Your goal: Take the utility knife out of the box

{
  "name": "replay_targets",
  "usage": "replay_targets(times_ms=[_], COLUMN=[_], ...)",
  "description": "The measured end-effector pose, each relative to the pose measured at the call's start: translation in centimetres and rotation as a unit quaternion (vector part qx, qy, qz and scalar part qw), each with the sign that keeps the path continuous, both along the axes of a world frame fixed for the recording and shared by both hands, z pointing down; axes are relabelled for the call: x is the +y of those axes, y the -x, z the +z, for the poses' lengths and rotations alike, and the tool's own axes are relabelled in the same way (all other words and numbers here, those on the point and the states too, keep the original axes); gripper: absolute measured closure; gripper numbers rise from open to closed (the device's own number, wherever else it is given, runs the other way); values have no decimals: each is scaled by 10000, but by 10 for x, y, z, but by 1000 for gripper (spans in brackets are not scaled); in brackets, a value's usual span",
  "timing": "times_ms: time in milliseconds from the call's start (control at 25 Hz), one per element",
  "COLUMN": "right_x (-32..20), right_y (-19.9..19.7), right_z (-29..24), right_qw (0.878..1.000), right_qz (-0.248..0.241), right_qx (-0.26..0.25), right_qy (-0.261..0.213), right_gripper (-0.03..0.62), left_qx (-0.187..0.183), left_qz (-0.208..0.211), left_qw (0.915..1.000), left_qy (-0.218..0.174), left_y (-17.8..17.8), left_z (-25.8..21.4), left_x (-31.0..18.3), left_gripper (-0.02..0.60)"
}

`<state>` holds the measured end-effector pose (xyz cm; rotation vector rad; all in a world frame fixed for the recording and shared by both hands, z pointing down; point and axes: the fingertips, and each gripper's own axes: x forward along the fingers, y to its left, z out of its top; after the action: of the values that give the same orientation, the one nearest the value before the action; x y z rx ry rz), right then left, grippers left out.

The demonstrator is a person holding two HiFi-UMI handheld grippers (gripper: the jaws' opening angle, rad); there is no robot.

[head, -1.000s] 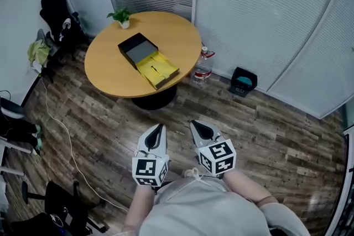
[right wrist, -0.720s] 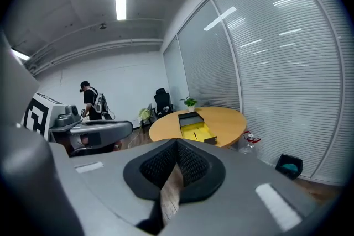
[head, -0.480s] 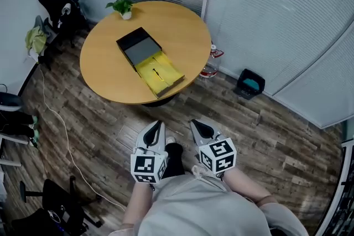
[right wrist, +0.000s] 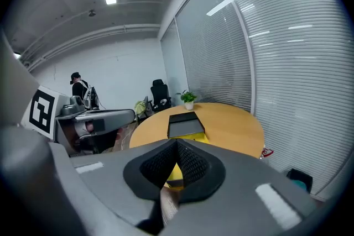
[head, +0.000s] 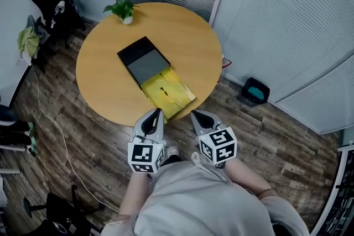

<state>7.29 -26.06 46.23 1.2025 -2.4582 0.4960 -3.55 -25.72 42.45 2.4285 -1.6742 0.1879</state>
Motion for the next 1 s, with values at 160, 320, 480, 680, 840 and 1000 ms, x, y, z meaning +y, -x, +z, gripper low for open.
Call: replay_targets(times_ms=[160, 320, 480, 680, 840, 1000], right_x=[-46, -81, -112, -142, -155, -158], right_y=[33, 54, 72, 94, 100, 101], right_z=[11, 32, 52, 88, 127, 168], right_qw=[9996, 9979, 9937, 9859, 9736, 9582], right_qz=[-219, -389, -720, -1121, -1450, -1761], right_qx=[-3, 124, 308, 663, 975, 1372], right_qy=[191, 496, 801, 1054, 1469, 1789], right_gripper=[595, 595, 595, 595, 595, 594], left_qx=[2, 10, 64, 91, 252, 425], left_qz=[-121, -299, -683, -1247, -1740, -2086], left_qw=[9999, 9989, 9956, 9891, 9800, 9712], left_qy=[102, 349, 631, 782, 928, 1073], left_y=[29, 49, 68, 93, 106, 108], left_z=[10, 29, 48, 65, 82, 105], left_x=[-46, -74, -91, -101, -103, -99], left_gripper=[575, 575, 575, 575, 575, 575])
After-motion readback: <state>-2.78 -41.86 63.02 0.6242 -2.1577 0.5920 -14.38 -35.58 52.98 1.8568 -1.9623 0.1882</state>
